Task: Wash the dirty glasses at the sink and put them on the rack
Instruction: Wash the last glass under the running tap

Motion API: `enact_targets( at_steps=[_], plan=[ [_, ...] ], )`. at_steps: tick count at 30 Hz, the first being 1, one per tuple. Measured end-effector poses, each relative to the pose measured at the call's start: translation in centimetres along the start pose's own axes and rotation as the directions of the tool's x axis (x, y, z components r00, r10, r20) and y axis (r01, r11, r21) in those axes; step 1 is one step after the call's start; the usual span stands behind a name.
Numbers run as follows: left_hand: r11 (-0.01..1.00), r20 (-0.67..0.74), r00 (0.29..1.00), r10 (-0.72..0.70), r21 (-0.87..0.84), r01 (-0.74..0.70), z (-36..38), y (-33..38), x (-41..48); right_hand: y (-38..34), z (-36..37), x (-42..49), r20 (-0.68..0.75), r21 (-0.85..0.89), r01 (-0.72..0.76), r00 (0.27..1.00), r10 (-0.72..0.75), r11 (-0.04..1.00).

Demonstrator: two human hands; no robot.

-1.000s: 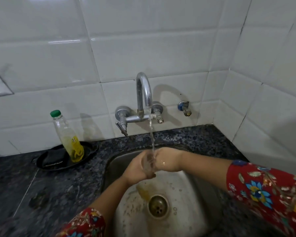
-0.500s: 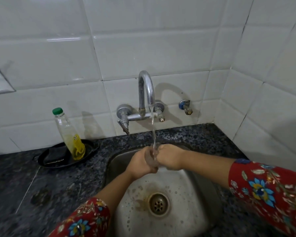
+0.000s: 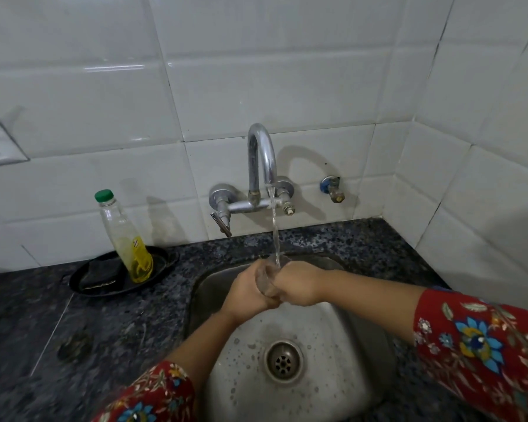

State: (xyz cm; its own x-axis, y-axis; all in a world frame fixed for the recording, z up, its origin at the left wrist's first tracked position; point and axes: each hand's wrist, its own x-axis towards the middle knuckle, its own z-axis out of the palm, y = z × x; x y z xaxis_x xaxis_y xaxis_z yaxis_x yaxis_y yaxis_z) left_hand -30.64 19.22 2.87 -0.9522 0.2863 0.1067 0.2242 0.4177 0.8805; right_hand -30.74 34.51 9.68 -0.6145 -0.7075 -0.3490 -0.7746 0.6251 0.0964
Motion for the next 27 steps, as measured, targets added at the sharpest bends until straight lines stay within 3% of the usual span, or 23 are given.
enact_targets(
  at_steps=[2,4,6,8,10,13,14,17,19,20,21,23,25,27],
  plan=[
    [1.0,0.14,0.99,0.028,0.007,-0.029,-1.0,-0.2,0.5,1.2,-0.1,-0.4,-0.136,-0.196,0.135,0.977,-0.163,0.971],
    [0.998,0.223,0.974,0.026,0.05,-0.038,-1.5,0.1,0.8,2.6,0.5,-0.3,-0.17,-0.363,0.168,0.955,-0.242,0.916],
    [0.998,0.134,0.991,0.018,0.052,-0.025,-0.9,0.1,0.6,1.6,0.9,-0.1,-0.067,-0.304,0.055,0.995,-0.079,0.951],
    [0.997,0.019,1.0,0.007,0.079,-0.008,-0.2,0.5,0.3,0.4,0.7,0.3,0.028,-0.081,-0.055,0.998,0.057,0.995],
    [1.0,0.048,0.999,0.018,0.016,-0.019,-0.2,0.3,0.3,0.5,0.7,0.3,0.027,0.077,-0.048,0.999,0.047,0.996],
    [0.998,0.228,0.972,0.056,-0.003,-0.057,-1.4,0.0,0.9,1.6,0.2,-0.2,-0.223,-0.17,0.108,0.964,-0.145,0.979],
    [0.998,0.253,0.966,0.052,-0.03,-0.046,-1.5,-0.1,1.1,1.8,0.1,-0.3,-0.22,-0.178,0.121,0.962,-0.159,0.977],
    [0.997,0.171,0.985,-0.006,-0.071,0.018,-0.8,0.5,0.6,0.8,-0.1,-0.2,-0.079,0.057,-0.031,0.996,0.035,0.998],
    [0.999,0.075,0.996,-0.042,-0.022,0.044,-0.2,1.2,-0.3,0.2,0.5,0.1,-0.004,0.301,-0.109,0.993,0.116,0.947],
    [0.997,0.048,0.997,-0.061,0.05,0.059,-0.2,1.5,-0.7,0.2,0.9,0.1,0.024,0.489,-0.131,0.99,0.136,0.863],
    [0.983,0.032,0.997,-0.075,0.169,0.068,-0.3,1.9,-1.1,0.0,1.2,-0.1,0.037,0.695,-0.134,0.988,0.15,0.706],
    [0.872,0.055,0.995,-0.08,0.488,0.044,-0.8,2.7,-2.0,-0.9,1.7,-0.8,0.09,0.959,-0.141,0.974,0.207,0.244],
    [0.69,0.118,0.986,-0.119,0.724,-0.004,-1.2,3.3,-2.5,-1.9,2.4,-1.4,0.159,0.973,-0.107,0.953,0.26,-0.203],
    [0.517,0.18,0.958,-0.225,0.855,-0.039,-1.5,3.9,-2.9,-3.1,3.5,-1.7,0.244,0.841,-0.076,0.937,0.25,-0.536]
  ],
)
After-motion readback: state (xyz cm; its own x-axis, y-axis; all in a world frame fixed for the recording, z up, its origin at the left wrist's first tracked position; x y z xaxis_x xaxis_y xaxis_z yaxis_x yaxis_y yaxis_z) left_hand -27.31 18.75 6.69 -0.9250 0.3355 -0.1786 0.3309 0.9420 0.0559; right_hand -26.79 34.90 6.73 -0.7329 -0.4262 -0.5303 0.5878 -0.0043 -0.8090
